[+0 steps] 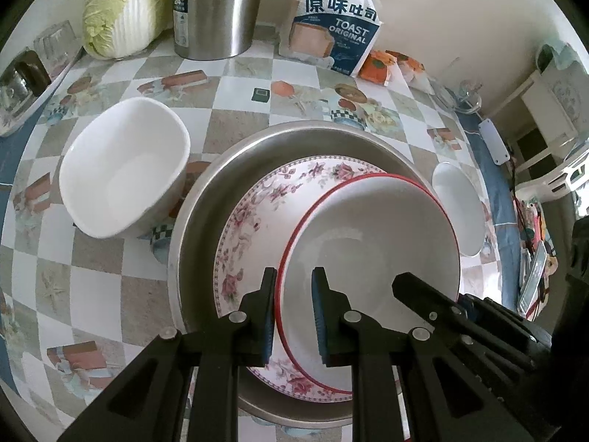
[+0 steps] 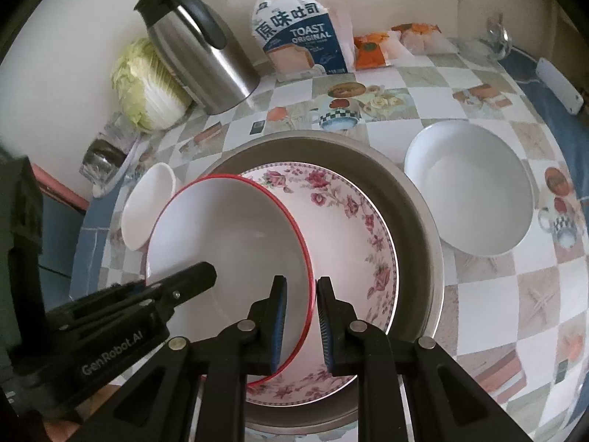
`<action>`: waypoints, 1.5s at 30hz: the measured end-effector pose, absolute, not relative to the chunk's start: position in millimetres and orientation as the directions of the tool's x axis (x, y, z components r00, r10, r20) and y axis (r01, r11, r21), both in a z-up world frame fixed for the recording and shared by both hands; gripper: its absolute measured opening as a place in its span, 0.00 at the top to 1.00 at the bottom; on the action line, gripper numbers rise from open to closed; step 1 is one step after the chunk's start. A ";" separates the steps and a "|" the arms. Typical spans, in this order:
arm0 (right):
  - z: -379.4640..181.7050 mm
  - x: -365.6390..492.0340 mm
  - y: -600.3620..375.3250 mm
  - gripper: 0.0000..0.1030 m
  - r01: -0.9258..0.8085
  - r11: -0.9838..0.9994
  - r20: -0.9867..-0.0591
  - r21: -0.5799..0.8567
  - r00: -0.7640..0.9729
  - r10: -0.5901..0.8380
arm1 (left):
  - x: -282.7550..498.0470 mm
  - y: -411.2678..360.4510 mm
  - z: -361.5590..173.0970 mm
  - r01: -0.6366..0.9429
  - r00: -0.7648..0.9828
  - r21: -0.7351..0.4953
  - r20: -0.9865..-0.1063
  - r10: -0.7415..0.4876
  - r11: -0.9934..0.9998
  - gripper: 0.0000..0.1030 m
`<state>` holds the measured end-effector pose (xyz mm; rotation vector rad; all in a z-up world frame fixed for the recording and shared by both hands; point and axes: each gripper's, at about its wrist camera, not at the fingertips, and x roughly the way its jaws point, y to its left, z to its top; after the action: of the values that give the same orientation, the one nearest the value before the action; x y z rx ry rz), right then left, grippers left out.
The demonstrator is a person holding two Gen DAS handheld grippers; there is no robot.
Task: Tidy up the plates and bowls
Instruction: 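Carry the red-rimmed bowl with both tools over the steel basin, then lower the bowl onto the rose-rimmed plate inside the basin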
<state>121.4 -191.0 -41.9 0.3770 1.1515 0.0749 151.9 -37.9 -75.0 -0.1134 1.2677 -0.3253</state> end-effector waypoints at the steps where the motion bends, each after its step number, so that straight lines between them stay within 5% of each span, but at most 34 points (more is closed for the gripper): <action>1: -41.5 120.8 -191.3 0.82 0.137 0.934 -0.875 0.329 0.415 0.247 | 151.7 -38.7 -74.8 0.179 0.260 -0.264 -0.917 -0.304 0.948 0.83; 45: -49.6 132.5 -201.5 0.79 0.219 0.891 -0.850 0.397 0.454 0.267 | 166.7 -34.1 -84.5 0.129 0.254 -0.330 -0.900 -0.353 0.935 0.83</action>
<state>132.5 -201.5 -49.6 0.4954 1.1115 0.0306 166.7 -34.1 -84.5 -0.2039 1.2744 -0.3306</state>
